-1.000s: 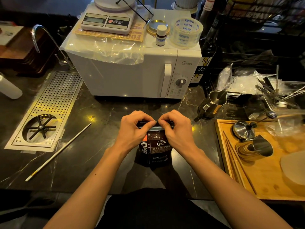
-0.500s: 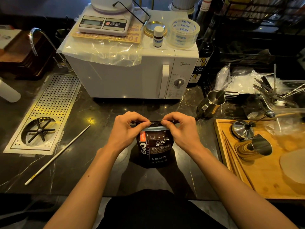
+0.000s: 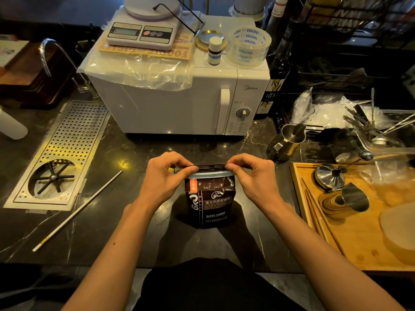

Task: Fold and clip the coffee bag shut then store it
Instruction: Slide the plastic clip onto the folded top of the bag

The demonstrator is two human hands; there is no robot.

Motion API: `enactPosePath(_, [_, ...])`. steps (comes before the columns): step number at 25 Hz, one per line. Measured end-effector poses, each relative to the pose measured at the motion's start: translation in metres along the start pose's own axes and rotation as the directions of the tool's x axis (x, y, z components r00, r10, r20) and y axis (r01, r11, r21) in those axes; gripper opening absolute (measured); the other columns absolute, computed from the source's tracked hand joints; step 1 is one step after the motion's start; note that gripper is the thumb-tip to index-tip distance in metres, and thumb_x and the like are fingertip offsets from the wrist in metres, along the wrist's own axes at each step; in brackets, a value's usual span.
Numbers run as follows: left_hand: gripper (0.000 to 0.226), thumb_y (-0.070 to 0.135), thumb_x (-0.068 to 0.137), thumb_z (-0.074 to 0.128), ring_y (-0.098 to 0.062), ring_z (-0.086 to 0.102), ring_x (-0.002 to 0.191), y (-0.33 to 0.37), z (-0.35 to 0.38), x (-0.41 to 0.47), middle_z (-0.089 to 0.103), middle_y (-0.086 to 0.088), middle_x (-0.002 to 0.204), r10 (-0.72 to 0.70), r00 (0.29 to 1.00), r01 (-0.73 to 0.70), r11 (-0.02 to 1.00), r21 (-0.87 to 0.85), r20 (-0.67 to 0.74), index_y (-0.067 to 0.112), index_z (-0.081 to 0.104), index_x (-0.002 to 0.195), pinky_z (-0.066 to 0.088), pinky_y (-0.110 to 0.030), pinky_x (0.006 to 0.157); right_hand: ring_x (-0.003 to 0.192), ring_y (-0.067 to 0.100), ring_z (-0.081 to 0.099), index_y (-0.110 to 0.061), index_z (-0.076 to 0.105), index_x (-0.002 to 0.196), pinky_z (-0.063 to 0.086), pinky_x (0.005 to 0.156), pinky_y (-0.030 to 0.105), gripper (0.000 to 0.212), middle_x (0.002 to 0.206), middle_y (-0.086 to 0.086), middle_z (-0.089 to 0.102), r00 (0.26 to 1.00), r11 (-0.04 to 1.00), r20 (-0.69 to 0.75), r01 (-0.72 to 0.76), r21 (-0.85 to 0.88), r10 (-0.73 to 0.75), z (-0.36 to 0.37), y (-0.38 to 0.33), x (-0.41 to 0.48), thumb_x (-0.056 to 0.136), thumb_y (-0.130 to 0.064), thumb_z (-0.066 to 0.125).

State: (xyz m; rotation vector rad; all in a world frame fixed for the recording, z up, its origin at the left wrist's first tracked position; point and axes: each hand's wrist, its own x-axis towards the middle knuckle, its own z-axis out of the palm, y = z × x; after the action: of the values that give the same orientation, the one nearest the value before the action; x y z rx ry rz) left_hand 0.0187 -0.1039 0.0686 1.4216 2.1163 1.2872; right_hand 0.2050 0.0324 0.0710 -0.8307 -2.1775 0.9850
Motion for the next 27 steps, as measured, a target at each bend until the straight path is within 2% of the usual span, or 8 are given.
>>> enactPosePath(3, [0.005, 0.012, 0.084, 0.072, -0.012, 0.062, 0.083, 0.000, -0.003, 0.003, 0.071, 0.005, 0.083, 0.003, 0.998, -0.001, 1.000, -0.023, 0.066, 0.016, 0.074, 0.085, 0.046, -0.017, 0.073, 0.083, -0.005, 0.064, -0.009, 0.075, 0.089, 0.048, 0.077, 0.007, 0.012, 0.082, -0.007, 0.071, 1.000, 1.000, 0.022, 0.002, 0.009, -0.002, 0.001, 0.001, 0.000, 0.085, 0.000, 0.068])
enactPosePath(6, [0.008, 0.013, 0.087, 0.069, -0.012, 0.064, 0.085, 0.000, -0.006, 0.002, 0.071, 0.007, 0.087, 0.015, 0.994, -0.013, 1.000, -0.020, 0.109, 0.018, 0.074, 0.089, 0.048, -0.019, 0.074, 0.086, -0.011, 0.062, -0.010, 0.075, 0.093, 0.047, 0.080, 0.008, 0.017, 0.087, -0.009, 0.070, 0.998, 1.000, 0.059, 0.009, 0.003, -0.010, -0.002, 0.003, 0.000, 0.086, 0.001, 0.065])
enactPosePath(12, [0.012, 0.024, 0.082, 0.075, -0.008, 0.062, 0.087, 0.005, -0.001, 0.001, 0.070, 0.011, 0.089, 0.042, 0.993, -0.042, 0.999, -0.002, 0.110, 0.023, 0.074, 0.093, 0.047, -0.017, 0.074, 0.086, 0.006, 0.061, -0.012, 0.072, 0.096, 0.048, 0.076, 0.017, 0.008, 0.090, -0.002, 0.067, 0.981, 0.993, 0.156, 0.116, -0.012, -0.112, -0.001, -0.003, -0.001, 0.089, -0.014, 0.068])
enactPosePath(15, [0.011, 0.025, 0.080, 0.077, -0.009, 0.062, 0.086, 0.010, 0.009, 0.000, 0.070, 0.011, 0.085, 0.068, 0.994, -0.066, 0.998, -0.026, 0.091, 0.021, 0.076, 0.089, 0.049, -0.023, 0.075, 0.084, 0.009, 0.059, -0.012, 0.073, 0.094, 0.049, 0.075, 0.022, 0.008, 0.089, 0.001, 0.063, 0.975, 0.991, 0.175, 0.137, -0.001, -0.135, 0.008, -0.005, 0.000, 0.088, -0.015, 0.069])
enactPosePath(20, [0.005, 0.017, 0.081, 0.076, -0.012, 0.060, 0.078, 0.014, 0.016, 0.003, 0.068, 0.004, 0.078, 0.098, 0.994, -0.097, 0.995, -0.032, 0.057, 0.013, 0.073, 0.080, 0.049, -0.030, 0.071, 0.085, 0.016, 0.054, -0.013, 0.068, 0.086, 0.049, 0.072, 0.037, 0.003, 0.085, -0.003, 0.061, 0.980, 0.983, 0.122, 0.170, -0.070, -0.160, 0.017, -0.004, -0.002, 0.088, -0.015, 0.065])
enactPosePath(27, [0.007, 0.021, 0.081, 0.074, -0.012, 0.063, 0.080, 0.013, 0.018, -0.001, 0.070, 0.006, 0.081, 0.104, 0.994, -0.102, 0.994, -0.035, 0.032, 0.015, 0.075, 0.084, 0.050, -0.032, 0.072, 0.082, 0.016, 0.051, -0.014, 0.064, 0.083, 0.046, 0.070, 0.037, 0.003, 0.083, -0.004, 0.059, 0.981, 0.971, 0.062, 0.191, -0.145, -0.183, 0.024, -0.007, -0.005, 0.086, -0.014, 0.064])
